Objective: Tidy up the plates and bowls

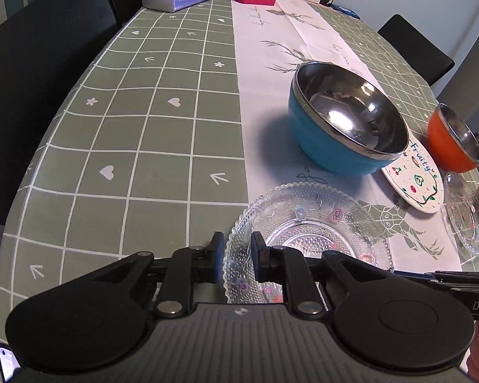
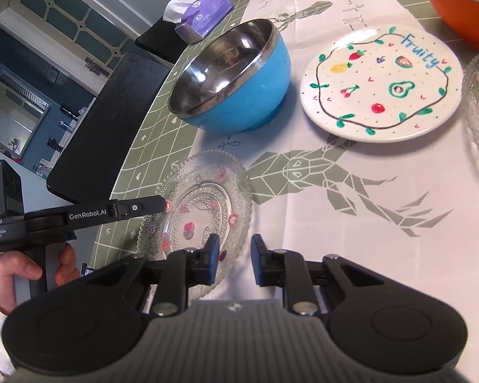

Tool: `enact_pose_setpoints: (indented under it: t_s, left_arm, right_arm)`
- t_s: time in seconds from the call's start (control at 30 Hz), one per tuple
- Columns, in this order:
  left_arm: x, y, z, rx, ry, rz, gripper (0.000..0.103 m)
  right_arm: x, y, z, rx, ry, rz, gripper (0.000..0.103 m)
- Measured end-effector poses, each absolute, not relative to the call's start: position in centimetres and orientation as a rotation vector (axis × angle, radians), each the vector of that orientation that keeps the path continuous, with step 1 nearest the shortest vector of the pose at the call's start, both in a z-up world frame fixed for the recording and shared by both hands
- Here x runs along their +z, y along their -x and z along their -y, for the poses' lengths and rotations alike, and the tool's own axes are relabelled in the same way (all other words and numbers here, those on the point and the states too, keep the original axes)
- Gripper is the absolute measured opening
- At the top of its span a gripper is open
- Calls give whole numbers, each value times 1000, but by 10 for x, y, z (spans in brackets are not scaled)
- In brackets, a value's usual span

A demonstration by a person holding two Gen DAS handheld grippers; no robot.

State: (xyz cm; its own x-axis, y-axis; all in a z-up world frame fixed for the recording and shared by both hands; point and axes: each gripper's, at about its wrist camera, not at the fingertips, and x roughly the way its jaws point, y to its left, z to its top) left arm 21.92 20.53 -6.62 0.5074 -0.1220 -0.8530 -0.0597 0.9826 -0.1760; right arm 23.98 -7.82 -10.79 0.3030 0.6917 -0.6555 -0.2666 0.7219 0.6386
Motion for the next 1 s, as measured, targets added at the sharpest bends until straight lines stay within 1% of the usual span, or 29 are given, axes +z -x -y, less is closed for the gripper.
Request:
enact_pose_setpoints:
  t_s: [0.13,0.4,0.53,0.7,1.0]
  left_arm:
    - [-66,-218,-205,-28,201,-1038,19]
    - [-60,-213,-198,-42,233,-1038,13]
    - [-52,-205,-188,-58,264,-1025,13]
    - [-50,-194,-171,-75,306,-1058,11]
    - [-50,-169,-136,-108,338,-1088,11]
  right_arm:
    - [-111,-240,80,658,-472,-1081,7]
    - [-107,-240,91,611,-466,-1088,7]
    - [-101,-236,102,588,-459,-1094,7]
    - [-91,-230,129,550,-472,-1121,6]
    - [-79,-210,165,497,-441,-1129,6]
